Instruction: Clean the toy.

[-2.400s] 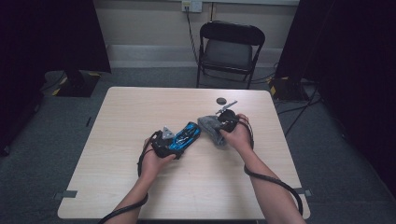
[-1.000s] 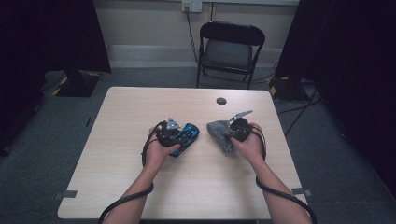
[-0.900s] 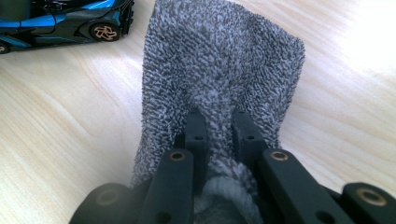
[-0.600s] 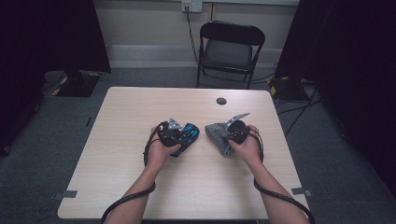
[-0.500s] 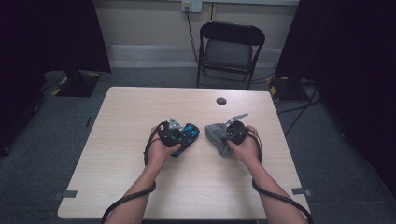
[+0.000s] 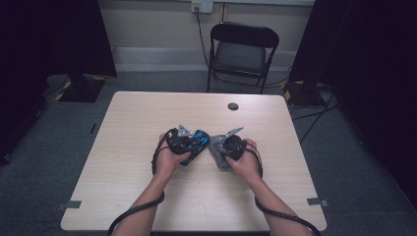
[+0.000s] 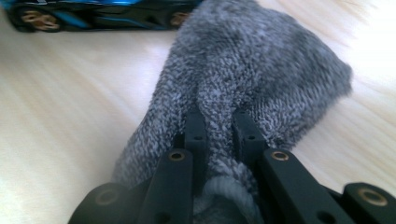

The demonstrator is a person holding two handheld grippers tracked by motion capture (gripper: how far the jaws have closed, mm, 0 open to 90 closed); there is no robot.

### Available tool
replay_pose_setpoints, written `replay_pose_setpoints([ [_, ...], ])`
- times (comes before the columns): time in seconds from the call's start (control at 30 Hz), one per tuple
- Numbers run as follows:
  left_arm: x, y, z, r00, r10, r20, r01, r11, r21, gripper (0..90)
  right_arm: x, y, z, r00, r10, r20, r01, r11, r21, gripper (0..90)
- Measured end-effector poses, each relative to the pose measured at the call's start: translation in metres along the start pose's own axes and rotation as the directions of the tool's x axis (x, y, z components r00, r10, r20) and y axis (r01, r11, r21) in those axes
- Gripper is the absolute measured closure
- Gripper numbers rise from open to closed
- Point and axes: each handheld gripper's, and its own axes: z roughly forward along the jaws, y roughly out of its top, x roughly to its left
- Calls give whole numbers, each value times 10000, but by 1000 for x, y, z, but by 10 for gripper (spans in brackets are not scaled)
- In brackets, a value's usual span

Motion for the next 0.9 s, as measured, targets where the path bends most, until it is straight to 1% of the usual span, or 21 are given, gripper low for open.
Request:
replay_pose_setpoints([
  [0.17,0,0,0,10000,28,11,-28,10000,-29,473,14,1,0,9992,-251,-317,246,9996,-158,793],
  [0.23,0,-1,0,10000,41,23,-41,10000,-44,473,21,1,1,9979,-274,-589,255,9991,-326,793],
  [0.33,0,0,0,10000,52,-2,-52,10000,-39,473,30,2,2,9970,-435,-632,411,9984,-393,792],
  [0.37,0,0,0,10000,7,16,-7,10000,-36,473,32,2,2,9961,-482,-743,450,9980,-440,793],
  [0.43,0,0,0,10000,58,-24,-59,10000,-30,473,38,3,2,9946,-622,-831,580,9970,-518,792],
  [0.47,-1,-1,0,10000,-6,-6,6,10000,-57,473,40,3,2,9942,-645,-861,600,9967,-539,793],
  [0.53,-1,-1,0,10000,9,-11,-9,10000,-52,472,43,3,3,9923,-638,-1064,570,9962,-663,792],
  [0.67,-1,-1,0,10000,2,-14,-2,10000,-56,473,50,3,4,9886,-731,-1314,632,9949,-782,793],
  [0.7,-1,-1,0,10000,-77,-22,77,9999,-109,473,52,3,4,9874,-774,-1382,666,9944,-815,793],
  [0.73,-1,-1,1,9999,-117,-7,117,9999,-113,472,54,3,4,9866,-831,-1404,719,9940,-827,792],
  [0.9,-1,0,1,10000,-67,-23,66,10000,-38,473,59,4,5,9828,-968,-1574,832,9924,-908,792],
])
